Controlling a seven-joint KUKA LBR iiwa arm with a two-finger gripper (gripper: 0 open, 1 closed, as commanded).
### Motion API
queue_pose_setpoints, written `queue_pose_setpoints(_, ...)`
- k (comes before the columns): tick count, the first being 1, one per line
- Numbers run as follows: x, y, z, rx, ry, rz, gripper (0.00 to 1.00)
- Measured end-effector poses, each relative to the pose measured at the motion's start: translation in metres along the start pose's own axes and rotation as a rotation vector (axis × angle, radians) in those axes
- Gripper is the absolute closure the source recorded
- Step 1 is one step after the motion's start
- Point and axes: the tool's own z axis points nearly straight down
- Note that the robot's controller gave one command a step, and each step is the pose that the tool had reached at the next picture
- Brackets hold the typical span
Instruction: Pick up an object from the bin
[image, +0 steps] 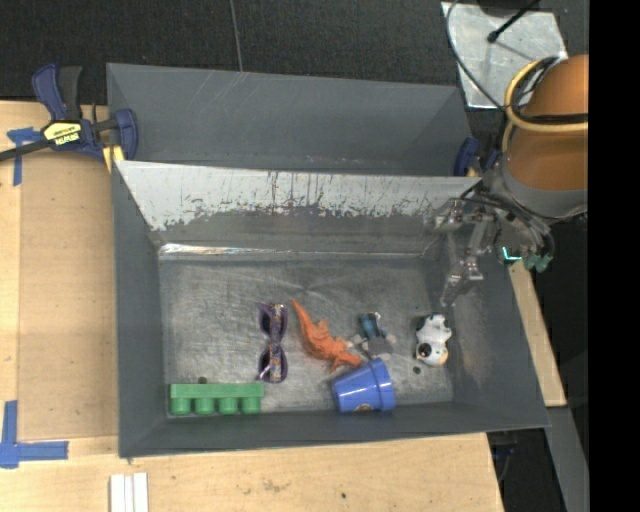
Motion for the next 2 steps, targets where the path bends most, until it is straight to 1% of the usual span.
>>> queue_pose_setpoints(1, -0.002, 0.0, -0.004, 0.001, -0.008, -0.003, 0.0)
queue_pose_setpoints(2, 0.005, 0.05, 0.051, 0.002, -0.013, -0.041, 0.0)
